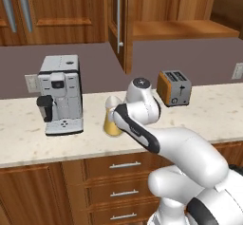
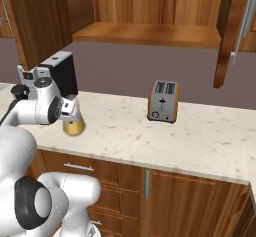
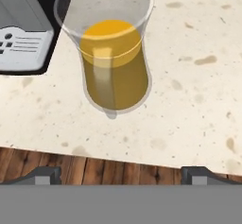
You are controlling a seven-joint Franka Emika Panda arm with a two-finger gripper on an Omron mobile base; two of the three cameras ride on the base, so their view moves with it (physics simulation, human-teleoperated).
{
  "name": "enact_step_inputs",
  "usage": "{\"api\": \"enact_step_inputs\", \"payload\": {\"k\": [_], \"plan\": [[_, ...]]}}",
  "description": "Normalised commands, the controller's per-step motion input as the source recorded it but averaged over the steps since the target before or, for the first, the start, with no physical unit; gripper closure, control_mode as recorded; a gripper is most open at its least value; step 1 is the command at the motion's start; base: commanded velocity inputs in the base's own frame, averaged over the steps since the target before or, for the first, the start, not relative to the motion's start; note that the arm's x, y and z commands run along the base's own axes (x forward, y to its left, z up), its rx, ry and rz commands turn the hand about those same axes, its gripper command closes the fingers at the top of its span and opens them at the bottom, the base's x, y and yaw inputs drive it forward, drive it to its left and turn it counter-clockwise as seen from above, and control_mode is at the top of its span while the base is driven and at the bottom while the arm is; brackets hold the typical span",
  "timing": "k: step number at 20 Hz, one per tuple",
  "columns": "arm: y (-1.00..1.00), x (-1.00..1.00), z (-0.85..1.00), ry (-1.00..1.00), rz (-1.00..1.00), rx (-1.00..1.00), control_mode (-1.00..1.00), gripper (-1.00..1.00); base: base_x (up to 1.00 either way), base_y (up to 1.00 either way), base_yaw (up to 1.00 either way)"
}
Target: There is a tray on the dining counter. Grab the cup, mug, and pitcher and place them on the tray. The pitcher may be placed next to the tray if it cannot fit the tray.
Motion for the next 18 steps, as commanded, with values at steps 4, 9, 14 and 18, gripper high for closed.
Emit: {"api": "enact_step_inputs", "payload": {"k": [4, 9, 14, 18], "plan": [[0.0, 0.13, -0.12, 0.01, 0.0, 0.0, -1.0, -1.0, 0.0, 0.0, 0.0], [0.07, 0.15, -0.14, 0.04, 0.0, 0.0, -1.0, -1.0, 0.0, 0.0, 0.0], [0.03, 0.14, -0.06, 0.02, 0.0, 0.0, -1.0, -1.0, 0.0, 0.0, 0.0], [0.0, 0.16, 0.0, 0.02, 0.0, 0.0, -1.0, -1.0, 0.0, 0.0, 0.0]]}}
